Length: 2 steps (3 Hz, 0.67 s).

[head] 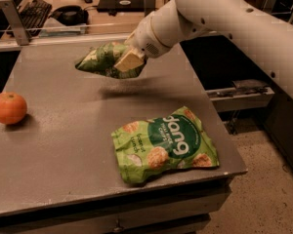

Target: Move green jalapeno chip bag near green rice chip bag

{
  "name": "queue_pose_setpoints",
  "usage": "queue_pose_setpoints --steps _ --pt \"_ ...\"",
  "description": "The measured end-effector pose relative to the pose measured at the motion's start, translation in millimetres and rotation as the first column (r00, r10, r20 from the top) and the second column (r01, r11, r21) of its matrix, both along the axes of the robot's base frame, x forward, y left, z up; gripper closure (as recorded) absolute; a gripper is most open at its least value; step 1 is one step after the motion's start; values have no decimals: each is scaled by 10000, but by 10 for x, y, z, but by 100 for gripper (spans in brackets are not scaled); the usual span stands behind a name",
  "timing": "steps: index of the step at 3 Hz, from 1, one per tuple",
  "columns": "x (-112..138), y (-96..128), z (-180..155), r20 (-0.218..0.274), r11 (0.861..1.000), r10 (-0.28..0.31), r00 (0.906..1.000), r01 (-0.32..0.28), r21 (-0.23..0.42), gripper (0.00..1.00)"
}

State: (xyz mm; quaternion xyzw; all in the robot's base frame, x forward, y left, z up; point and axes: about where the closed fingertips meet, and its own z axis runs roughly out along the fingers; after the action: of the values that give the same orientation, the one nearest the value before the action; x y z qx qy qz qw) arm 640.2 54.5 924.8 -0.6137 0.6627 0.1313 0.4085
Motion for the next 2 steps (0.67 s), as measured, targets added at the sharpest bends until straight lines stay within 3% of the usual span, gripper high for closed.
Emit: queue_pose_setpoints --steps 1,2 --pt "-522 -196 -164 -825 9988 416 9957 -435 -210 100" --pt "-901 -365 -259 -1593 9962 658 9850 -739 -454 83"
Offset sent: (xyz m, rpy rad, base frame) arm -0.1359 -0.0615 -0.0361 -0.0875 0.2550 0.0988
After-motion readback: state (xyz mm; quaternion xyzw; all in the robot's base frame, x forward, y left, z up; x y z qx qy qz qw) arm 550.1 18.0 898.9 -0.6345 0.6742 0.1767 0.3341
